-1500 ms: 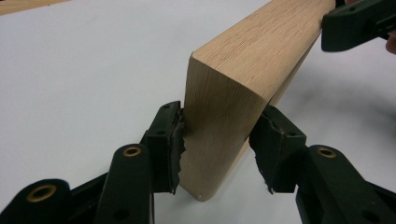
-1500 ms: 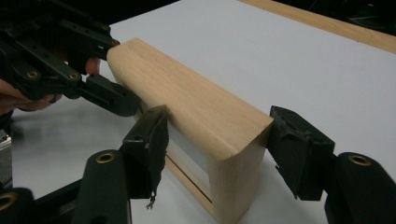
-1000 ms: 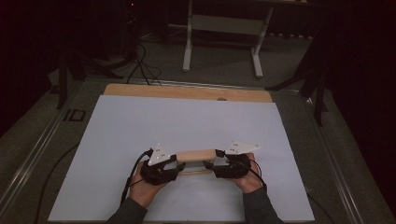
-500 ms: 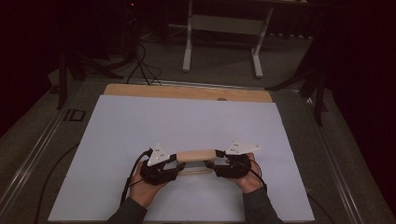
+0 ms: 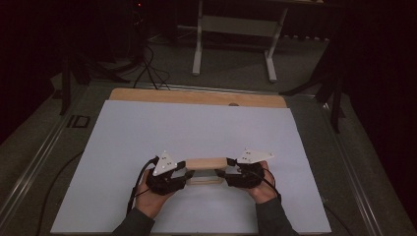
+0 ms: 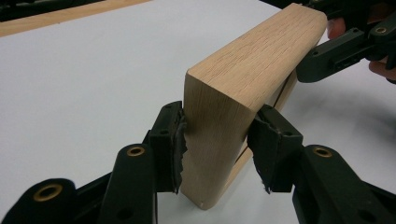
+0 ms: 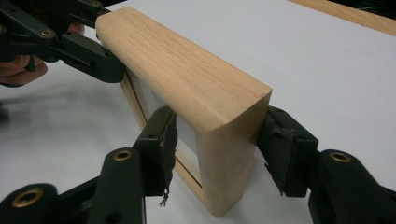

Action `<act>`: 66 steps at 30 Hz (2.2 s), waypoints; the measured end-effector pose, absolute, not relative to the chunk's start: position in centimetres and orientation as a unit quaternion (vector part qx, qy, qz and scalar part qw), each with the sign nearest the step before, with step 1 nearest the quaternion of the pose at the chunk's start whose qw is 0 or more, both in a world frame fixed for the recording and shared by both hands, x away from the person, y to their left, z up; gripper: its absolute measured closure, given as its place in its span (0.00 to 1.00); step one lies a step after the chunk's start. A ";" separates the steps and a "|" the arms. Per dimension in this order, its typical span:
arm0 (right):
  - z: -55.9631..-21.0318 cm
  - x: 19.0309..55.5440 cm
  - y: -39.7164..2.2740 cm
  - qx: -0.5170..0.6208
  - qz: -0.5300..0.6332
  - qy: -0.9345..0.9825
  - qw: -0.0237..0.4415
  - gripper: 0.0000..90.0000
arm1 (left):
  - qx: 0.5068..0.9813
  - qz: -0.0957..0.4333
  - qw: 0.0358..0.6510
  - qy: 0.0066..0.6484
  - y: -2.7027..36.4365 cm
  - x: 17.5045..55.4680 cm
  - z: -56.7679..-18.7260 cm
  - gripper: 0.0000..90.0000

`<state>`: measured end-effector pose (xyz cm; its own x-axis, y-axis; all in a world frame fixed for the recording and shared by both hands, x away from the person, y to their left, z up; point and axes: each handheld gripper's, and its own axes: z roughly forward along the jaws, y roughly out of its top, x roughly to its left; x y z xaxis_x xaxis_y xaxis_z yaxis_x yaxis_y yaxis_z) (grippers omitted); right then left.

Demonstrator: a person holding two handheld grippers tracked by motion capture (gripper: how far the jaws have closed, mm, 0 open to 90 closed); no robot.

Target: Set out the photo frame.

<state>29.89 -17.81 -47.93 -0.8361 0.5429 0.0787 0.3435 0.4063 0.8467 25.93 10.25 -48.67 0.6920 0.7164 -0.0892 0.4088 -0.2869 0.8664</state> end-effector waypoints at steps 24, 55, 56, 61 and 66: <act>-47.9 29.6 -17.1 0.256 0.469 0.837 0.120 0.57 | 0.790 0.171 0.473 0.351 10.9 25.8 -48.5 0.65; -47.8 29.8 -15.6 0.250 0.463 0.841 0.129 0.57 | 0.799 0.180 0.465 0.335 12.3 26.1 -48.3 0.65; -47.8 29.8 -15.5 0.249 0.463 0.841 0.129 0.58 | 0.801 0.181 0.464 0.332 12.4 26.2 -48.2 0.65; -47.8 30.0 -15.1 0.252 0.463 0.840 0.128 0.58 | 0.803 0.182 0.463 0.329 12.9 26.6 -48.1 0.65; -47.8 30.3 -14.5 0.252 0.460 0.841 0.130 0.58 | 0.802 0.186 0.462 0.330 13.4 27.0 -48.2 0.65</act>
